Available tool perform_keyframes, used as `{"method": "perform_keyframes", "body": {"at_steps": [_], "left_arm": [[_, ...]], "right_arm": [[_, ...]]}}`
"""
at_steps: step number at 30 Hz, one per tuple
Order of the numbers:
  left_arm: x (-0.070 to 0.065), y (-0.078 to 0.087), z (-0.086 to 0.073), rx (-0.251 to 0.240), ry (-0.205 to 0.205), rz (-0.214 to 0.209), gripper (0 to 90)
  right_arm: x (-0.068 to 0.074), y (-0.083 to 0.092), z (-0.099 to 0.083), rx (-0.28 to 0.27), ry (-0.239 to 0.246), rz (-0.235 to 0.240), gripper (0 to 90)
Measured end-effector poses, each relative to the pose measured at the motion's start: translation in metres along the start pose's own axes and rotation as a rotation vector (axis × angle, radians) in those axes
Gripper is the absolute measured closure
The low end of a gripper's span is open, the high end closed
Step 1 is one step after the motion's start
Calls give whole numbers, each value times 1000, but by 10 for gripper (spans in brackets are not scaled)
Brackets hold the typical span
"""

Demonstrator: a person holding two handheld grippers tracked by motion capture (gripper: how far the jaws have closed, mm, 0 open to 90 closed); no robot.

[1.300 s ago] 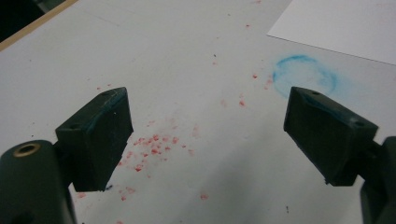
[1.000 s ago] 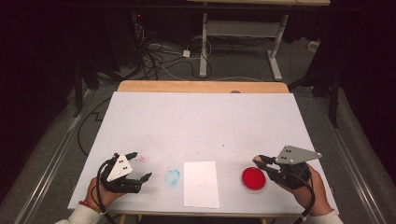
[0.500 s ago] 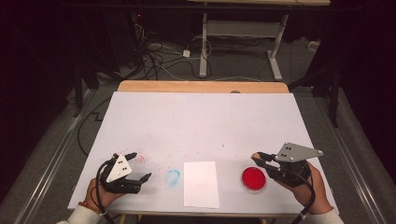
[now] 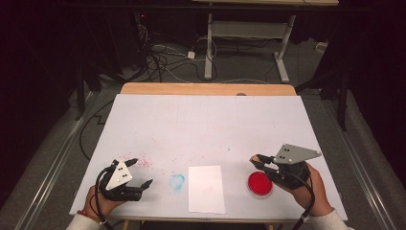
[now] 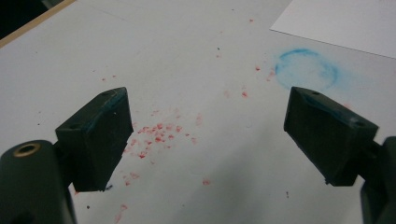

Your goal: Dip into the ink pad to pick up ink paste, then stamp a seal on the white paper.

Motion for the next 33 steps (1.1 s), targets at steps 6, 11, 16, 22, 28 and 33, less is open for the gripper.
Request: {"method": "perform_keyframes", "body": {"at_steps": [6,11,16,22,28,33], "left_arm": [[0,0,-1,4,-3,2,145],[0,0,-1,3,2,3,145],[0,0,-2,9,1,6,145],[-1,1,-2,9,0,9,146],[-3,0,0,13,-15,4,146],[-4,1,2,6,-17,3,146]], "right_arm": [[4,-5,3,9,7,16,759],[10,-8,7,8,12,34,759],[18,-16,15,6,28,66,759],[34,-32,23,15,63,113,759],[48,-48,30,24,70,146,759],[66,-66,35,38,86,191,759]]}}
Point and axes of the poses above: each handheld gripper's, and its own axes: y roughly backward along the jaws, z roughly out of its top, x roughly to its left, the point moved 9 cm from there along -y, roughly forward along the jaws, and after that the axes turned 5 degrees about y, right-handed, at the moved point
